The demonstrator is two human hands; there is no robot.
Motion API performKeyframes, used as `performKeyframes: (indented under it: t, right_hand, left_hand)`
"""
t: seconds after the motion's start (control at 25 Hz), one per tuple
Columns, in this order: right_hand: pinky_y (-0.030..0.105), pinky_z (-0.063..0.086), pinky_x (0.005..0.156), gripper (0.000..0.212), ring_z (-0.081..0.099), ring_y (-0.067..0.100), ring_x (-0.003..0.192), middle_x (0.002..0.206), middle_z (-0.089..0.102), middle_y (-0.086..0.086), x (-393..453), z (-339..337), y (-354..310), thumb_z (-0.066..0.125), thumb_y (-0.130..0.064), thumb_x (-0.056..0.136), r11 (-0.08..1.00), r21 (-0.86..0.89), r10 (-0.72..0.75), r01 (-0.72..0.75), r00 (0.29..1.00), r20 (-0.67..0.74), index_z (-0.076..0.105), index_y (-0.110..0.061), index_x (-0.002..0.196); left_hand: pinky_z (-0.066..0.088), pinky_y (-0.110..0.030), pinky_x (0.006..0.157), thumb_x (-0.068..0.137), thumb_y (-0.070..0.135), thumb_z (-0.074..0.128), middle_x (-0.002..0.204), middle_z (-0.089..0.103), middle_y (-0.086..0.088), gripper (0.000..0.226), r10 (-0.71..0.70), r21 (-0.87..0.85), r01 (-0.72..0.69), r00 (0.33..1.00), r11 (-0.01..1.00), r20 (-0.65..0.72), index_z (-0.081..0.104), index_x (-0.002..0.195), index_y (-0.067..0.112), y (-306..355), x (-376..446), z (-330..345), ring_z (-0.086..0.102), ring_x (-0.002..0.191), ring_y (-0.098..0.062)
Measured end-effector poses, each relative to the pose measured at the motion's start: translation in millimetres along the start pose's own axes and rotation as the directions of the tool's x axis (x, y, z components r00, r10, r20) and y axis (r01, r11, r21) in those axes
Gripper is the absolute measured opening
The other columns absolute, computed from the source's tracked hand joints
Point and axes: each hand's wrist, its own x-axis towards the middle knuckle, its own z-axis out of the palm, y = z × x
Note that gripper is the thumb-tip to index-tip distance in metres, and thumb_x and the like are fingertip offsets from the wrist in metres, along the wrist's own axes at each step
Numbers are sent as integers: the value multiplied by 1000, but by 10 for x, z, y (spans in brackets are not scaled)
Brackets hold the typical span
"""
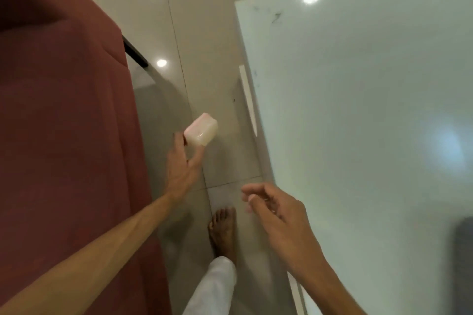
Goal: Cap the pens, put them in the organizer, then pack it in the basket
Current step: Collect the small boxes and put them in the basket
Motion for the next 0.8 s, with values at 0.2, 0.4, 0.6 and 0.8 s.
performKeyframes:
  t: [0.2,0.4,0.6,0.8]
  right_hand:
    - [51,62,94,35,75,23,108,121,76,6,-999,-1152,-18,64,-50,98,766,562,343,-313,938,55,67,-28,125]
    - [39,63,74,43,74,29,95,124,71,21,-1881,-2246,430,71,-21,97,607,722,341,-332,929,140,60,-6,136]
    - [30,62,69,37,72,24,99,113,71,7,-2199,-3462,1006,83,-18,88,945,323,183,-52,902,-391,59,-12,114]
    - [22,53,74,39,67,20,101,110,69,2,-1968,-3849,1639,82,-20,87,929,-350,-4,-119,943,-332,64,-10,119]
  left_hand:
    - [53,-39,107,88,24,69,147,61,-8,50,697,-110,-719,607,686,381,52,134,17,1481,-1297,-242,64,130,-27]
    - [55,-33,103,90,20,78,154,55,-5,54,806,-209,-846,350,491,476,55,139,19,2450,-2560,448,62,133,-23]
    - [59,-41,95,97,45,72,137,63,3,55,274,-69,-312,679,947,681,49,140,21,2924,-3200,1489,70,112,-16]
    - [67,-49,78,102,52,61,105,79,-11,56,58,25,-116,659,993,750,50,142,14,3162,-3372,2297,80,84,-25]
